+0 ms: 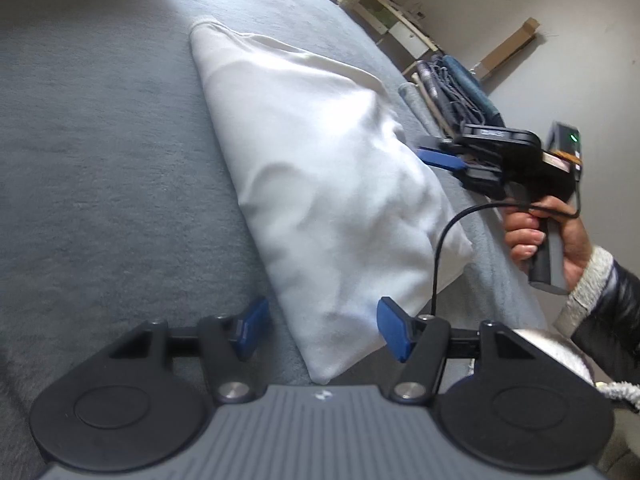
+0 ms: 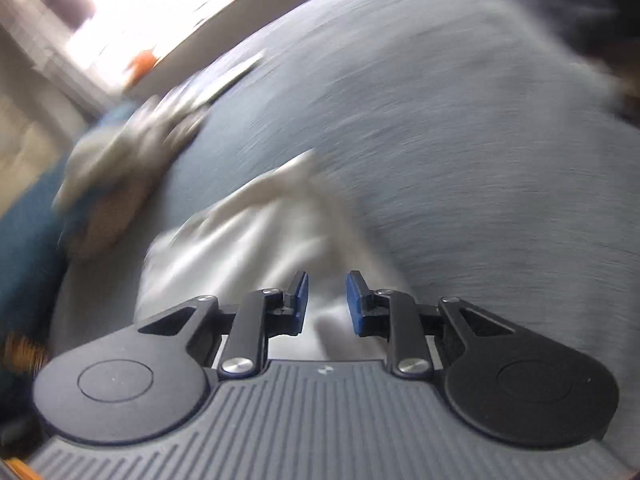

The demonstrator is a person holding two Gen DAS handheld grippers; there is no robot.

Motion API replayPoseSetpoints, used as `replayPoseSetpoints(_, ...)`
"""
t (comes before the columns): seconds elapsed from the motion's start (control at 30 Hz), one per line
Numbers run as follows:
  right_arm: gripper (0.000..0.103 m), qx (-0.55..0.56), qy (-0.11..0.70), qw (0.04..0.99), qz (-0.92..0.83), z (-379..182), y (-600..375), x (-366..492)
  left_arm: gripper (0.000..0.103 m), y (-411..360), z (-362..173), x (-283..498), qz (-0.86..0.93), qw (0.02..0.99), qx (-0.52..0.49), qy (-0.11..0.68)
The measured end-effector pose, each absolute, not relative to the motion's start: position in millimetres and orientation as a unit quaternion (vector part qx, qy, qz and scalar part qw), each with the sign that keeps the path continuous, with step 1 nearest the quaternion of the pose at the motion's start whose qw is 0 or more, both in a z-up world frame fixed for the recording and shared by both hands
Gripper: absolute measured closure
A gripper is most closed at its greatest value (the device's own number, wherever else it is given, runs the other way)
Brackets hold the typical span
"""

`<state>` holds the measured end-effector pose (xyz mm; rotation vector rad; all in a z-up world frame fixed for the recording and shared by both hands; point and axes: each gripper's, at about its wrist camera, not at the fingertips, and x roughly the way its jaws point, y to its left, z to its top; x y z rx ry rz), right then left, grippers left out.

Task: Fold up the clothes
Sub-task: 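Open the right gripper to release the folded edge, then move the open right gripper to the sweatshirt end and pinch it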

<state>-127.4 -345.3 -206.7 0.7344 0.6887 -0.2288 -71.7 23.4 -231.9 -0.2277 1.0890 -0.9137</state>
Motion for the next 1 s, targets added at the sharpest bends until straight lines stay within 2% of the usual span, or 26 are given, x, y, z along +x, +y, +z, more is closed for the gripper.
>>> replayPoseSetpoints(0.1, 0.081, 0.397, 0.290, 0.862, -0.123, -199.9, -359.3, -153.6, 0.043, 31.6, -220.6, -76.5, -0.401, 0.769, -0.082, 0.491)
replayPoseSetpoints(0.27, 0.081, 0.349, 0.308, 0.879, -0.100, -174.5, -348.3, -175.2, 0.043, 43.4, -189.5, -83.3, -0.375, 0.808, -0.049, 0.452)
replayPoseSetpoints(0.47, 0.081, 0.194, 0.388, 0.900, -0.023, -159.3, -309.1, -171.1, 0.041, 19.4, -169.3, -90.8, -0.402, 0.809, -0.019, 0.428)
replayPoseSetpoints(0.6, 0.082, 0.137, 0.450, 0.883, 0.010, -175.0, -292.0, -165.5, 0.040, -9.1, -182.5, -99.4, -0.422, 0.793, 0.017, 0.438)
replayPoseSetpoints(0.73, 0.084, 0.105, 0.515, 0.850, -0.042, -208.6, -299.5, -162.6, 0.038, -23.6, -197.2, -108.1, -0.423, 0.795, 0.056, 0.432)
replayPoseSetpoints(0.83, 0.084, 0.148, 0.506, 0.847, -0.066, -204.5, -312.0, -168.5, 0.038, -22.3, -194.9, -111.3, -0.426, 0.795, 0.064, 0.426)
replayPoseSetpoints(0.87, 0.082, 0.147, 0.496, 0.852, -0.075, -197.4, -312.1, -171.3, 0.038, -20.4, -195.4, -110.6, -0.427, 0.794, 0.060, 0.428)
replayPoseSetpoints(1.0, 0.082, 0.145, 0.480, 0.863, -0.057, -176.1, -308.3, -180.5, 0.038, -14.0, -196.7, -106.6, -0.428, 0.792, 0.039, 0.435)
